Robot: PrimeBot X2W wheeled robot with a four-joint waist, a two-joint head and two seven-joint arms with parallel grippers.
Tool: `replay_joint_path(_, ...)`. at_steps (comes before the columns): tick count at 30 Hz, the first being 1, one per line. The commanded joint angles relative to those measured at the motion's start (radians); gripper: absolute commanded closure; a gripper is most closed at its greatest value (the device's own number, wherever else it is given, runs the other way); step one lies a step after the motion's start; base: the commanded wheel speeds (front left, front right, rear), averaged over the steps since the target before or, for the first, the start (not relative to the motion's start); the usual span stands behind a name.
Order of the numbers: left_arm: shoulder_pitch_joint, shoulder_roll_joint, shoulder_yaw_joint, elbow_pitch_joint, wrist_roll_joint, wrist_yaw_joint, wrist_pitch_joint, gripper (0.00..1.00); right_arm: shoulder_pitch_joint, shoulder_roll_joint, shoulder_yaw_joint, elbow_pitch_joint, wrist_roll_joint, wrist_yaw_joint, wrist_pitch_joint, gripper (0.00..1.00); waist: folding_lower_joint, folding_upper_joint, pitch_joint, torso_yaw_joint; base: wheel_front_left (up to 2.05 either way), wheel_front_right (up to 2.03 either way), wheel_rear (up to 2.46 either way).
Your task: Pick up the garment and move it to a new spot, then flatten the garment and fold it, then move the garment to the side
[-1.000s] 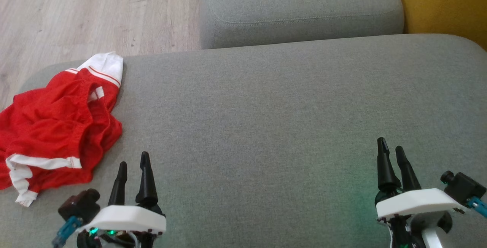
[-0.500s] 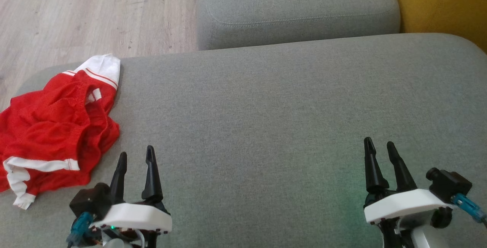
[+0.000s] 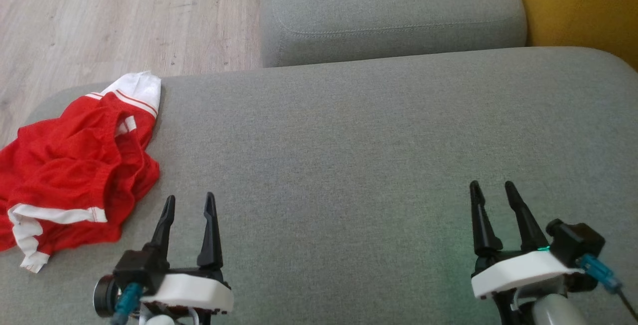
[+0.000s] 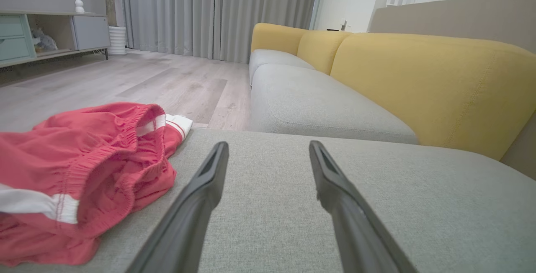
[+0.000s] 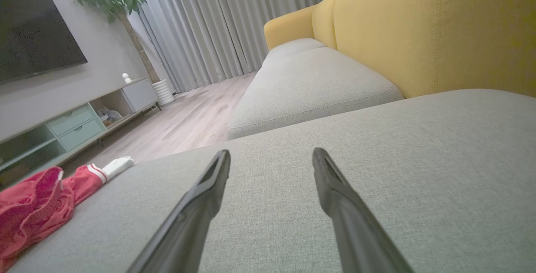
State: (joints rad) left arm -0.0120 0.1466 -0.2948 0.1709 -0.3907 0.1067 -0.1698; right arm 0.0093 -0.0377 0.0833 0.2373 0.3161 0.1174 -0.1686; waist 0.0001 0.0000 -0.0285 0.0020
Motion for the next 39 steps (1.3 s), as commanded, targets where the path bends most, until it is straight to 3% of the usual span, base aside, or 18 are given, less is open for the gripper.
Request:
replay_joint_path(1,-0.046,0.015,0.016,-0.030,0.032,0.006,-0.016,0.00,-0.038,-0.010,0.025,-0.029,-0.034,0.010,-0.017,0.00,-0.0001,0.0000,0.000,0.000,0.00,0.00,0.00)
replay_joint_path(26,-0.046,0.019,-0.026,-0.011,0.366,0.037,-0.092,0.00,-0.024,-0.013,0.054,0.003,-0.352,0.013,-0.093,0.00,-0.0001,0.0000,-0.016,0.001,0.00,0.00,0.00)
replay_joint_path(39,-0.043,0.011,-0.008,0.003,0.367,0.032,-0.092,0.00,-0.021,-0.013,0.054,0.003,-0.345,0.013,-0.093,0.00,-0.0001,0.0000,-0.011,0.001,0.00,0.00,0.00)
